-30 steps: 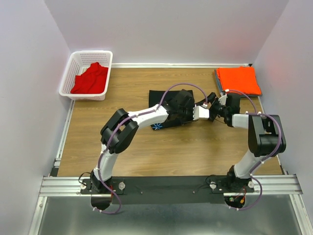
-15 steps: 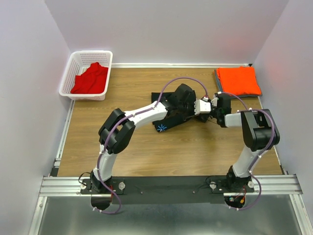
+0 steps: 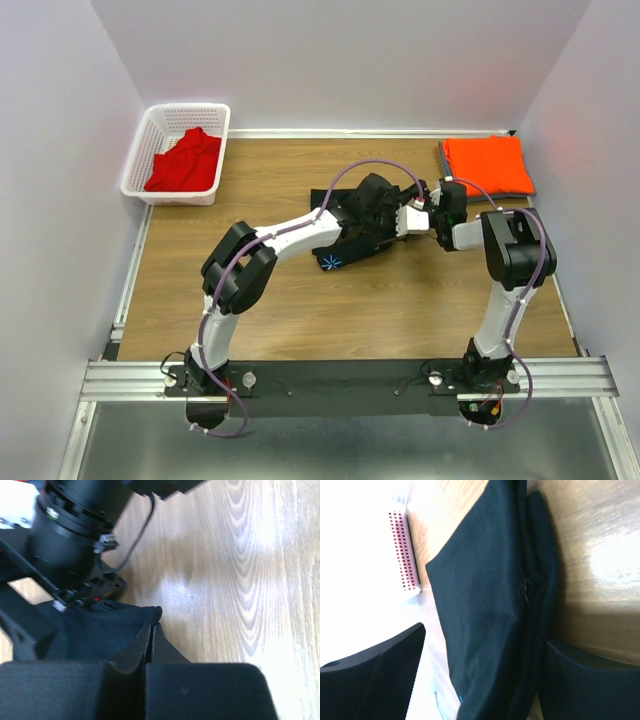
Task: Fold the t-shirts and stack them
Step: Put the neatly folded tshirt into the corner of the board with the right arm
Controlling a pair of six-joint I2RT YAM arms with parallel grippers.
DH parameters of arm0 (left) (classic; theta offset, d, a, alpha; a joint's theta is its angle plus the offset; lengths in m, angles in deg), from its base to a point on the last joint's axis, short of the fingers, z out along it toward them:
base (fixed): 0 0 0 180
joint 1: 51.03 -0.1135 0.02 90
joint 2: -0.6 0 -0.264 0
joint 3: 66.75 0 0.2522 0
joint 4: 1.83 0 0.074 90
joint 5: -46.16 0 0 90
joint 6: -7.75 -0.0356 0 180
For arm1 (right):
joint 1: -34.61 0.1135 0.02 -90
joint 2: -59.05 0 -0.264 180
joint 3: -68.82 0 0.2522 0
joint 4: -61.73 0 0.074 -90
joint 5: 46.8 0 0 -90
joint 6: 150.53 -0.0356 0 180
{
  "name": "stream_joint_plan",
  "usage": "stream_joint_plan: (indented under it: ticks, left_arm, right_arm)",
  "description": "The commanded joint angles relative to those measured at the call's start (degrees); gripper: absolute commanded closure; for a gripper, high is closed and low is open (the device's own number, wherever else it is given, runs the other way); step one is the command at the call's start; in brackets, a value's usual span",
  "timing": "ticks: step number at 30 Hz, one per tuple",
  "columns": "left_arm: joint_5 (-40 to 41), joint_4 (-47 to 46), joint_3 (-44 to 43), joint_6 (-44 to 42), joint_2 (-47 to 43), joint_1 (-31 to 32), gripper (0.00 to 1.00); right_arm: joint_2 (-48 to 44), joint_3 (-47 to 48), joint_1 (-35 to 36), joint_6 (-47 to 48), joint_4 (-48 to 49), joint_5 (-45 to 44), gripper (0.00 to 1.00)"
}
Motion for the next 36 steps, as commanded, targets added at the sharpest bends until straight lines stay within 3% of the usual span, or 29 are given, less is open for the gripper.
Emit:
stream_joint_plan:
  ticks: [1,8,18,21,22,23,28,30,31,33,36]
  left_arm:
    - [-2.8,-0.3,1.5,-0.5,-2.6,-0.4,1.00]
    - [-2.9,-0.6,1.9,-0.6,-2.6,-0.8,1.00]
    - [-3.5,-1.7,1.0,0.7,-2.6,-0.8,1.00]
    - [-3.4,-2.0,1.1,0.9,-2.6,-0.9,1.00]
    - [-3.4,-2.0,1.0,1.5,-2.6,-0.9,1.00]
    - [-3.5,-2.1,1.0,2.0,-2.7,-0.9,0.99]
    - [-7.2,-2.1,2.5,7.4,-6.9,-4.9,0.69]
    - [-8.5,-2.2,3.9,10.5,-9.7,-7.8,0.42]
    - [-8.7,-2.2,4.6,11.6,-10.7,-7.8,0.42]
    - [-9.9,-3.1,6.3,13.7,-12.8,-10.6,0.05]
    - [-9.4,-3.9,9.6,15.3,-16.8,-13.3,0.04]
  right_arm:
    - [2.5,1.4,0.1,-0.4,1.0,0.1,0.12]
    - [5.6,3.1,0.0,0.0,0.9,2.1,0.13]
    - [8.6,3.0,0.1,4.4,0.5,-4.1,0.33]
    - [9.2,4.7,0.2,6.4,0.0,-2.9,0.66]
    - [9.1,5.4,0.4,7.3,-0.7,-2.6,0.90]
    - [8.9,6.4,0.4,8.6,-2.1,-2.5,0.96]
    - [6.4,17.2,0.4,26.5,-18.5,-3.6,0.99]
    - [6.5,24.6,0.4,36.6,-29.4,-6.4,0.99]
    - [6.5,26.3,0.3,39.1,-31.5,-7.5,0.99]
    - [6.5,30.0,0.1,47.1,-37.0,-10.0,0.99]
    - [6.9,35.3,-0.3,52.9,-43.0,-11.3,0.99]
